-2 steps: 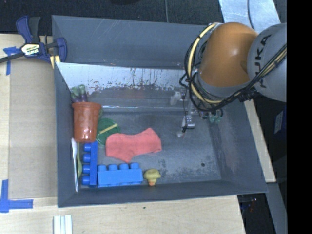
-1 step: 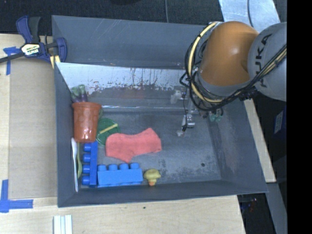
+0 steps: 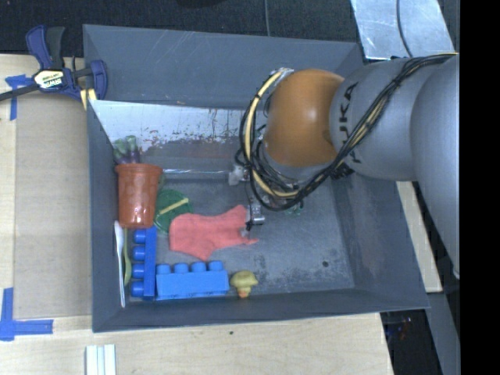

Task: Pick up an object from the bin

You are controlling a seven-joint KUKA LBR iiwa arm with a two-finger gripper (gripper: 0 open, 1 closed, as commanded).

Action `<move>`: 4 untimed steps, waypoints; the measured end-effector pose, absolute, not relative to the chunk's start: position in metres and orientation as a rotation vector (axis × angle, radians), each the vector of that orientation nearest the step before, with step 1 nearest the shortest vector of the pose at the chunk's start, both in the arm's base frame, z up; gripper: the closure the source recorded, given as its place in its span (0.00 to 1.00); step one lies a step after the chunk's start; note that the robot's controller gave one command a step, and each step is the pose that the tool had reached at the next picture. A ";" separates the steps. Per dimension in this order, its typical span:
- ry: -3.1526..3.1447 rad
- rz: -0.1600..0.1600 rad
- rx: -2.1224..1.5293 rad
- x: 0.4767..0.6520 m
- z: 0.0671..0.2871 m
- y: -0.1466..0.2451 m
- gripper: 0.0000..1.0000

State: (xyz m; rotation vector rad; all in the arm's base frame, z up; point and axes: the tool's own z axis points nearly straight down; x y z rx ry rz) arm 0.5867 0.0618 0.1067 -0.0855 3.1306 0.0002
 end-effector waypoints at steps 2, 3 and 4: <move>3.136 0.003 -0.074 0.562 0.100 0.142 0.00; 3.128 -0.005 -0.147 0.574 0.069 0.087 0.00; 3.125 0.011 -0.122 0.563 0.072 0.110 1.00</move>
Offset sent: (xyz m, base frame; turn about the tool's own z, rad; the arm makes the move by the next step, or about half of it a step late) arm -0.0248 0.0785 -0.0067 0.0099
